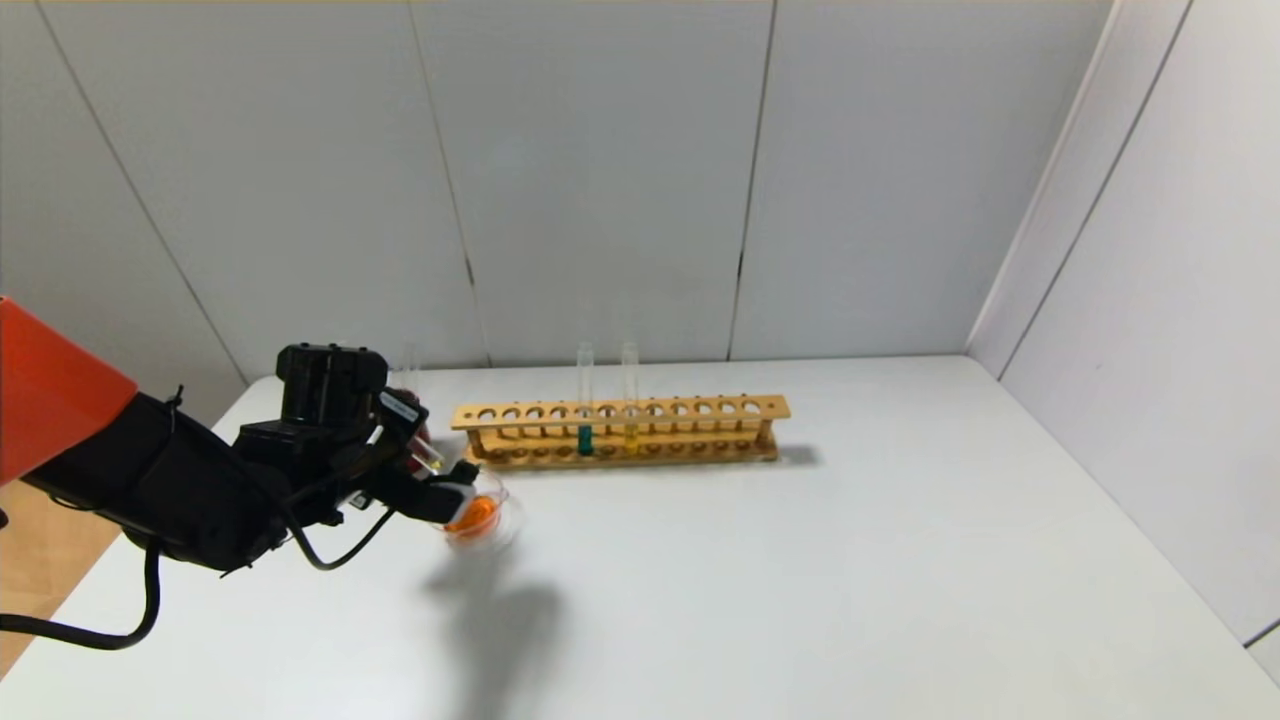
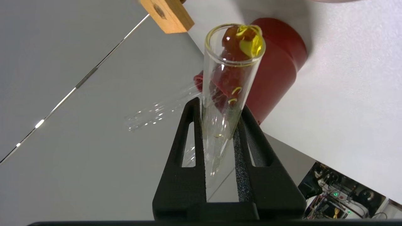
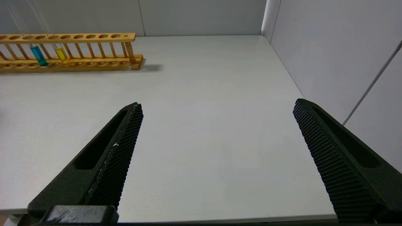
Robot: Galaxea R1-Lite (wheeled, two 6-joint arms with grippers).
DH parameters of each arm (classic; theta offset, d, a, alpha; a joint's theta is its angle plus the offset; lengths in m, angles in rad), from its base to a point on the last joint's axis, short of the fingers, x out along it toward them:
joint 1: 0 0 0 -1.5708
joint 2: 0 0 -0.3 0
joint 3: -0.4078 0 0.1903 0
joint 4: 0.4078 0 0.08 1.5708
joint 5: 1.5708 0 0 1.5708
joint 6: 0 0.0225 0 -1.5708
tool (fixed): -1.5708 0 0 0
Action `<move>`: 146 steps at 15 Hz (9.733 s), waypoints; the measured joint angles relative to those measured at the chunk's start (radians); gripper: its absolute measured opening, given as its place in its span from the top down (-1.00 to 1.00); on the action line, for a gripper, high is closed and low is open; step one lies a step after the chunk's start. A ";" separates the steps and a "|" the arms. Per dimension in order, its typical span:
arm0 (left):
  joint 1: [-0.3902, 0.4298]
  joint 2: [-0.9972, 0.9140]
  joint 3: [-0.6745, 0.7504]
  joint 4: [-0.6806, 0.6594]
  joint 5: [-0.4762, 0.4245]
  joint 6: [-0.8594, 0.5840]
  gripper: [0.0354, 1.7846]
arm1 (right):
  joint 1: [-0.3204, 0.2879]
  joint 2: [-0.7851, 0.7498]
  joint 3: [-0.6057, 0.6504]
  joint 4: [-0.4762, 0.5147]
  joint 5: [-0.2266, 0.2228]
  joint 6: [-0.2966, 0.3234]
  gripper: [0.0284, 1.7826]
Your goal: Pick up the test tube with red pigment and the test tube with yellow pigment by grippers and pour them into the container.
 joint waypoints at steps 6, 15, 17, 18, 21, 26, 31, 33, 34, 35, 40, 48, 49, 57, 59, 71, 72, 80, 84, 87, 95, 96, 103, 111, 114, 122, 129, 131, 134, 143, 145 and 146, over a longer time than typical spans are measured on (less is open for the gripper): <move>-0.006 -0.009 0.003 0.000 0.037 0.015 0.68 | 0.000 0.000 0.000 0.000 0.000 0.000 -0.96; -0.020 0.012 -0.008 0.000 0.069 0.047 0.68 | 0.000 0.000 0.000 0.001 0.000 0.000 -0.96; -0.021 0.012 -0.009 0.000 0.086 0.068 0.68 | 0.000 0.000 0.000 0.000 0.000 0.000 -0.96; -0.021 0.012 -0.013 -0.001 0.104 0.078 0.68 | 0.000 0.000 0.000 0.000 0.000 0.000 -0.96; -0.028 0.012 -0.025 -0.005 0.109 0.090 0.68 | 0.000 0.000 0.000 0.001 0.000 0.000 -0.96; -0.051 0.014 -0.036 -0.005 0.148 0.140 0.68 | 0.000 0.000 0.000 0.001 0.000 0.000 -0.96; -0.066 0.012 -0.041 -0.006 0.174 0.169 0.68 | 0.000 0.000 0.000 0.001 0.000 0.000 -0.96; -0.071 0.009 -0.041 -0.005 0.193 0.176 0.68 | 0.000 0.000 0.000 0.001 0.000 0.000 -0.96; -0.071 0.005 -0.041 -0.005 0.197 0.190 0.68 | 0.000 0.000 0.000 0.001 0.000 0.000 -0.96; -0.071 0.001 -0.041 -0.005 0.199 0.206 0.68 | 0.000 0.000 0.000 0.001 0.000 0.000 -0.96; -0.081 -0.009 -0.041 -0.006 0.200 0.220 0.68 | 0.000 0.000 0.000 0.000 0.000 0.000 -0.96; -0.084 -0.021 -0.041 -0.005 0.217 0.253 0.68 | 0.000 0.000 0.000 0.000 0.000 0.000 -0.96; -0.085 -0.023 -0.041 -0.007 0.220 0.253 0.68 | 0.000 0.000 0.000 0.001 0.000 0.000 -0.96; -0.118 -0.056 0.010 -0.125 0.194 0.018 0.68 | 0.000 0.000 0.000 0.001 0.000 0.000 -0.96; -0.140 -0.071 0.017 -0.127 0.192 -0.185 0.68 | 0.000 0.000 0.000 0.001 0.000 0.000 -0.96; -0.109 -0.248 0.016 -0.052 0.130 -1.435 0.68 | 0.000 0.000 0.000 0.000 0.000 0.000 -0.96; -0.104 -0.259 0.016 -0.050 0.111 -1.516 0.68 | 0.000 0.000 0.000 0.000 0.000 0.000 -0.96; 0.040 -0.278 0.000 -0.058 -0.057 -1.769 0.68 | 0.000 0.000 0.000 0.000 0.000 0.000 -0.96; 0.084 -0.225 -0.105 -0.058 -0.104 -1.860 0.68 | 0.000 0.000 0.000 0.001 0.000 0.000 -0.96; 0.104 -0.151 -0.166 -0.059 -0.104 -1.897 0.68 | 0.000 0.000 0.000 0.000 0.000 0.000 -0.96; 0.144 0.000 -0.230 -0.116 -0.105 -1.921 0.68 | 0.000 0.000 0.000 0.000 0.000 0.000 -0.96; 0.144 0.008 -0.230 -0.116 -0.105 -1.921 0.68 | 0.000 0.000 0.000 0.001 0.000 0.000 -0.96; 0.143 0.031 -0.211 -0.112 -0.123 -1.935 0.24 | 0.000 0.000 0.000 0.001 0.000 0.000 -0.96; 0.139 -0.047 -0.187 -0.108 -0.124 -1.940 -0.92 | 0.000 0.000 0.000 0.000 0.000 0.000 -0.96; 0.134 -0.170 -0.194 -0.048 -0.124 -1.934 -0.96 | 0.000 0.000 0.000 0.001 0.000 0.000 -0.96; 0.133 -0.727 -0.206 0.306 -0.113 -1.934 -0.96 | 0.000 0.000 0.000 0.000 0.000 0.000 -0.96; 0.140 -1.418 -0.167 0.834 -0.110 -1.938 -0.96 | 0.000 0.000 0.000 0.000 0.000 0.000 -0.96; 0.166 -1.590 -0.157 1.004 -0.114 -1.938 -0.96 | 0.000 0.000 0.000 0.001 0.000 0.000 -0.96; 0.197 -1.792 -0.120 1.158 -0.140 -1.916 -0.96 | 0.000 0.000 0.000 0.000 0.000 0.000 -0.96; 0.215 -1.949 0.417 0.793 -0.110 -1.952 -0.96 | 0.000 0.000 0.000 0.000 0.000 0.000 -0.96; 0.216 -1.950 0.574 0.679 -0.112 -1.943 -0.96 | 0.000 0.000 0.000 0.000 0.000 0.000 -0.96; 0.216 -1.950 0.647 0.636 -0.113 -1.928 -0.96 | 0.000 0.000 0.000 0.000 0.000 0.000 -0.96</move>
